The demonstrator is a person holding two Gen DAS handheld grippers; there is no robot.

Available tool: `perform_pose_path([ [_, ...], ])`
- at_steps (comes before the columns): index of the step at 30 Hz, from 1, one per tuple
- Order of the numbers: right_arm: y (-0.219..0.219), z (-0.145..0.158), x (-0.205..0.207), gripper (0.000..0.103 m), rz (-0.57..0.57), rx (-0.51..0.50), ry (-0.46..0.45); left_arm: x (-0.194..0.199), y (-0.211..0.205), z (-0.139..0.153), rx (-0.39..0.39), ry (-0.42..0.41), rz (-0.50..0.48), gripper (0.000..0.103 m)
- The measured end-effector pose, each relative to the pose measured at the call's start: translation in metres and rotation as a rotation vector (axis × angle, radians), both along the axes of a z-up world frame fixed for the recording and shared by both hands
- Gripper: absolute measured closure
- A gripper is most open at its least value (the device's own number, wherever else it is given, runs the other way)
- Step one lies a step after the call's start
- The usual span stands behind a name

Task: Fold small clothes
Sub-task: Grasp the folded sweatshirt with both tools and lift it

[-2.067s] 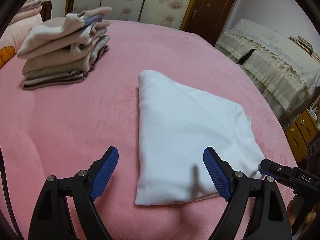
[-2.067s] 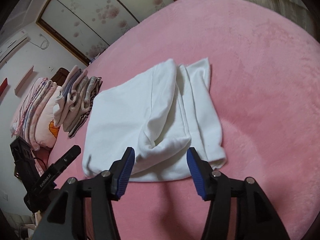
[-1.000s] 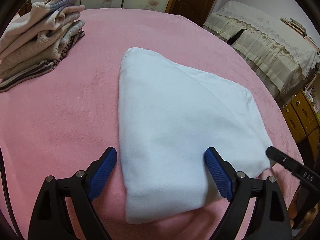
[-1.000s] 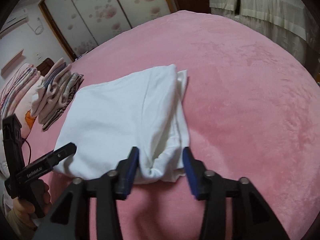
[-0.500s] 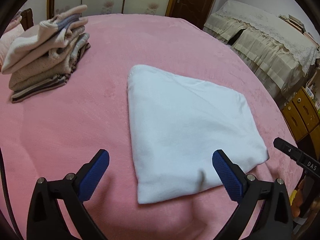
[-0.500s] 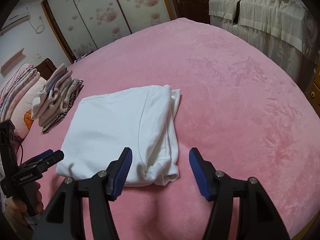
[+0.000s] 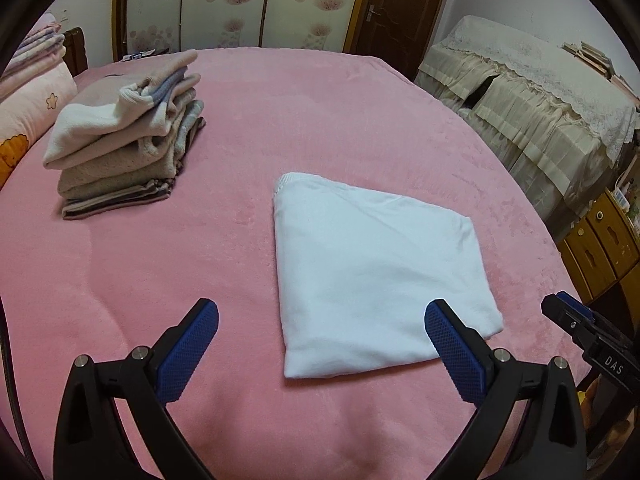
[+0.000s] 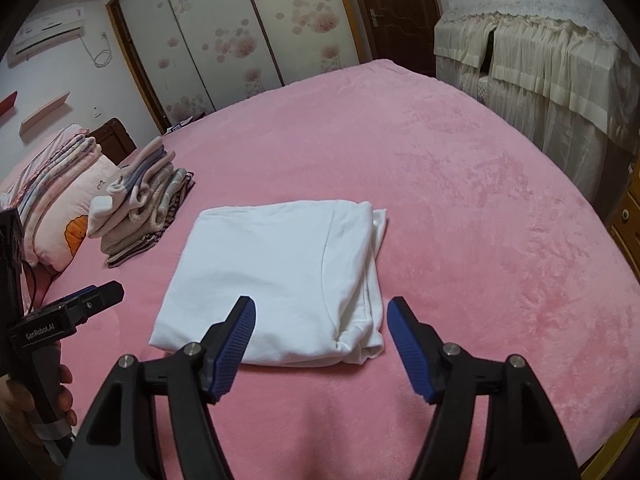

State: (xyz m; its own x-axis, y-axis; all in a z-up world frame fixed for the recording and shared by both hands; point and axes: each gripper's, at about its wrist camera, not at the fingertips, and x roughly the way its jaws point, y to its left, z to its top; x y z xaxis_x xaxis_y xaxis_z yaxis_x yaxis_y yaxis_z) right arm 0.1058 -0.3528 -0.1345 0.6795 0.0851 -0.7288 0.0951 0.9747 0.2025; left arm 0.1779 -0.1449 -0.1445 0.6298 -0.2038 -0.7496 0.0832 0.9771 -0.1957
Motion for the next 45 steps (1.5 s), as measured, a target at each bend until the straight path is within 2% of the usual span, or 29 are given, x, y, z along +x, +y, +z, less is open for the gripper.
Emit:
perform_pose_path([
  [10,0.019,0.027,-0.008,0.032,0.083,-0.114,-0.076,-0.011,0.002,0.024,0.006,-0.051,0.020,0.000],
  [13,0.024,0.023,0.000,0.029,0.114,-0.161,-0.060,-0.006,-0.001,0.022,0.006,-0.067,0.001,0.000],
  [15,0.023,0.015,0.009,0.029,0.132,-0.157,-0.031,0.000,-0.003,0.017,0.011,-0.069,-0.001,0.000],
  [19,0.008,-0.013,0.036,0.029,0.138,-0.085,0.065,0.022,-0.006,-0.005,0.001,-0.004,-0.011,0.000],
  [22,-0.008,-0.039,0.057,0.029,0.131,0.004,0.140,0.047,-0.005,-0.036,-0.045,0.144,-0.027,0.000],
  [26,-0.032,-0.073,0.081,0.029,0.112,0.119,0.213,0.072,0.003,-0.076,-0.116,0.262,-0.015,0.001],
  [31,-0.052,-0.104,0.098,0.029,0.102,0.238,0.270,0.093,0.007,-0.106,-0.169,0.334,-0.034,0.001],
  [35,-0.059,-0.119,0.106,0.029,0.122,0.322,0.256,0.106,0.010,-0.118,-0.233,0.339,-0.065,0.001],
  [42,-0.059,-0.127,0.130,0.031,0.155,0.365,0.216,0.127,0.010,-0.125,-0.327,0.311,-0.110,0.001],
  [45,-0.053,-0.129,0.144,0.044,0.173,0.372,0.208,0.135,0.013,-0.126,-0.392,0.294,-0.094,0.001],
])
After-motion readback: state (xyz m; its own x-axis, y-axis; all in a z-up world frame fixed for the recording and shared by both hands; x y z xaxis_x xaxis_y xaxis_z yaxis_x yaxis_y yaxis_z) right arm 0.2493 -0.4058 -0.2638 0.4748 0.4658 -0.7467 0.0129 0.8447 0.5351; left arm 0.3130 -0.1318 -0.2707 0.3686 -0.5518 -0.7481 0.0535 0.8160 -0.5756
